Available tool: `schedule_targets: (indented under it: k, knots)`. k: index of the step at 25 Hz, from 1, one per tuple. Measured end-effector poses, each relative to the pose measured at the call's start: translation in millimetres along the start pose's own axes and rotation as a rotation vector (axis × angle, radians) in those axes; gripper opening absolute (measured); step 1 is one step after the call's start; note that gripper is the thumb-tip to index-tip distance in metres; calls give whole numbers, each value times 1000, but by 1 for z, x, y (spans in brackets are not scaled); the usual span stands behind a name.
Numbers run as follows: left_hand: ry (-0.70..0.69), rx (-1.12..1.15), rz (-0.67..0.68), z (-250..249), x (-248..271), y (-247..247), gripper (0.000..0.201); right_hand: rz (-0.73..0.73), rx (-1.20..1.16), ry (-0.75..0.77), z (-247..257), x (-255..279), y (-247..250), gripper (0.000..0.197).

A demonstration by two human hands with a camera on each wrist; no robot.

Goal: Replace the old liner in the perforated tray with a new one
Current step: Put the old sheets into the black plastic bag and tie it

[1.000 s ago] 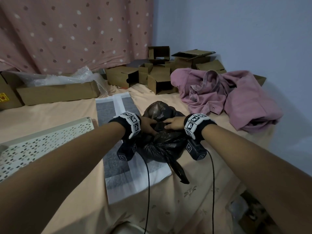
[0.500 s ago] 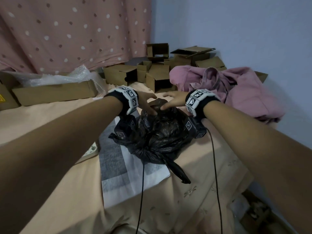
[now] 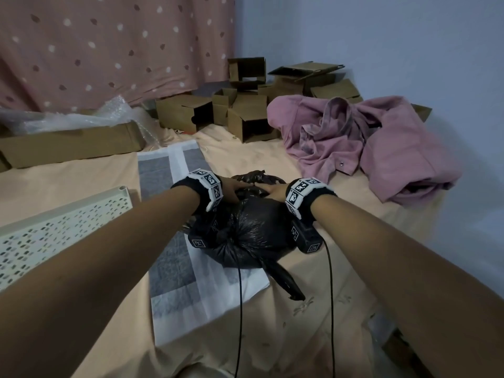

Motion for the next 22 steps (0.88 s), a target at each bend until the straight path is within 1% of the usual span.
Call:
schedule_targets:
  k: [2, 4, 6, 8, 10, 13, 14, 15, 16, 18, 22]
  knots:
    - [-37, 48, -69, -8, 12, 9, 68, -37, -41, 95, 12, 13, 10, 69]
    - [-53, 108, -132, -11, 29, 23, 66, -126, -64, 158, 22, 30, 26, 67]
    - [-38, 154, -180, -9, 53, 41, 71, -212, -45, 152, 25, 50, 48, 67]
    - [-13, 170, -227, -4, 81, 57, 78, -254, -69, 129, 21, 72, 65, 74]
    - [29, 182, -196, 5, 99, 55, 89, -240, -104, 142, 19, 95, 68, 86]
    - [3, 301, -53, 6, 105, 13, 109, -190, -169, 205, 24, 113, 40, 98]
    - [1, 305, -29, 7, 102, -2, 120, -174, -166, 187, 22, 113, 27, 107]
    - [34, 281, -10, 9, 99, -15, 127, -158, -148, 146, 19, 109, 15, 116]
    - [80, 232, 5, 11, 98, -26, 129, -145, -118, 108, 15, 105, 4, 120]
    - [115, 182, 15, 12, 93, -42, 125, -118, -71, 79, 10, 97, -11, 116]
    - [83, 216, 28, 1, 92, -52, 132, -105, 4, 91, 8, 88, -26, 102]
Point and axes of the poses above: each hand's wrist, its own x-axis away from the middle knuckle, its own y-axis out of the back of the hand, z = x × y, the point moved 9 cm from there along -x, towards the middle knuckle, and after that the axes turned 2 degrees about y, right-handed, at the moved point
